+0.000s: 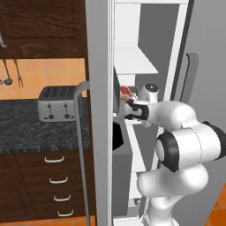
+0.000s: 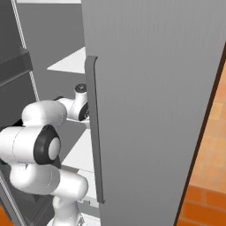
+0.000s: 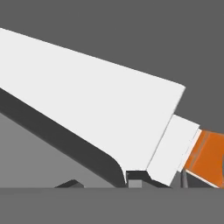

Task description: Take the meat container that has the steak and place it on the second highest rack of the freezer. Then take the vegetable container that has the squash and lemon and place it on the highest rack of the freezer.

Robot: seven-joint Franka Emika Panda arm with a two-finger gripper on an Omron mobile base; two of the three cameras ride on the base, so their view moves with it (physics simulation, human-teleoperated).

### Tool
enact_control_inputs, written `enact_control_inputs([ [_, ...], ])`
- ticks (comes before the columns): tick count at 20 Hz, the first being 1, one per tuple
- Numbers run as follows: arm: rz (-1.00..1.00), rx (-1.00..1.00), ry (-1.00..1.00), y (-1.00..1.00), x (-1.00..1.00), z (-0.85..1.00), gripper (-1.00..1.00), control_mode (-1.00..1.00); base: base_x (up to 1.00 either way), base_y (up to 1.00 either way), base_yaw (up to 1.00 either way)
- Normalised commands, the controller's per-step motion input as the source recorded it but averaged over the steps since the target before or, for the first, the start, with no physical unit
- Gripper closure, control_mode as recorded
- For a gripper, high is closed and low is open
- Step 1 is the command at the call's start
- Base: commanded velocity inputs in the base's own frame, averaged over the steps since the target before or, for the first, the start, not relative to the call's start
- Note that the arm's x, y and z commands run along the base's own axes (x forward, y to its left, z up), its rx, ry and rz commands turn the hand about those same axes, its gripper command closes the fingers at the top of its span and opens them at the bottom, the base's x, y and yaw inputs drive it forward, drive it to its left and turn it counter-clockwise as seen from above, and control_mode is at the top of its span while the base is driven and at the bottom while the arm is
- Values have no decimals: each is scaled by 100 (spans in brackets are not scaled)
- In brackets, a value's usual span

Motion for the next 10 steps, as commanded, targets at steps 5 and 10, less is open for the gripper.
enact_control_inputs([
  [5, 0, 0, 0, 0, 35, -10, 100, -100, 0, 0, 0],
  [10, 0, 0, 0, 0, 35, -23, 100, -100, 0, 0, 0],
])
